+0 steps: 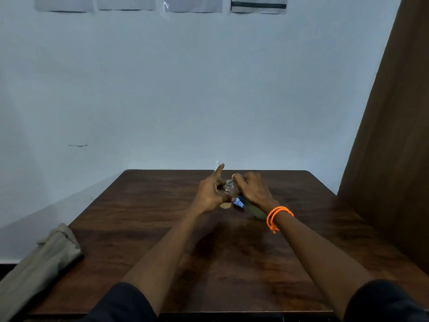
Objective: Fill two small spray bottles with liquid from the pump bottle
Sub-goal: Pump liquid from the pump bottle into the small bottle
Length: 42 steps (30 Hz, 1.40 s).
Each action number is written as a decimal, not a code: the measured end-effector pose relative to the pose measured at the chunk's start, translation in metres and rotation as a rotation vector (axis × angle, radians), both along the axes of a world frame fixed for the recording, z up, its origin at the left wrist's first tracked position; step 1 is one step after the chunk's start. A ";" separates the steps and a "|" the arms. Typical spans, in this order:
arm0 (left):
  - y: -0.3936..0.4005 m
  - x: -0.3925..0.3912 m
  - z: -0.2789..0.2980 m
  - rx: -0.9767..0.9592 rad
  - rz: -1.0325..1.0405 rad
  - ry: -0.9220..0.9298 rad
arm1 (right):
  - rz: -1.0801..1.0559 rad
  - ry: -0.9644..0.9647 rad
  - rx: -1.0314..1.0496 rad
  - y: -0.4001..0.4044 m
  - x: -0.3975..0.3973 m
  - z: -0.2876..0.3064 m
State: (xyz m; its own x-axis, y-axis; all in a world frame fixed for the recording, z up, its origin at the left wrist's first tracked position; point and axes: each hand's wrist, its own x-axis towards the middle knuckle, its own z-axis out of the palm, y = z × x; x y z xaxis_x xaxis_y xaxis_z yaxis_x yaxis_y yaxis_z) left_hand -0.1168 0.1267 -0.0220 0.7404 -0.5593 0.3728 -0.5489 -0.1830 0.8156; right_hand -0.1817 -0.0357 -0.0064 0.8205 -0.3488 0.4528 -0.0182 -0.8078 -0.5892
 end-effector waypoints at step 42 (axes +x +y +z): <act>-0.054 -0.044 0.041 0.031 -0.054 -0.066 | -0.046 0.251 0.864 -0.041 -0.031 0.068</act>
State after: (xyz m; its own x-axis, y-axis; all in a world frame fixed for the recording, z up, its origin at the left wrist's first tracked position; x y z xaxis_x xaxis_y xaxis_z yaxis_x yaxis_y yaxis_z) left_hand -0.1606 0.0724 0.0187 0.6829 -0.6098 0.4021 -0.6113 -0.1757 0.7717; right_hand -0.2129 -0.0770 0.0618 0.8369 -0.5194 -0.1728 -0.2493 -0.0807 -0.9651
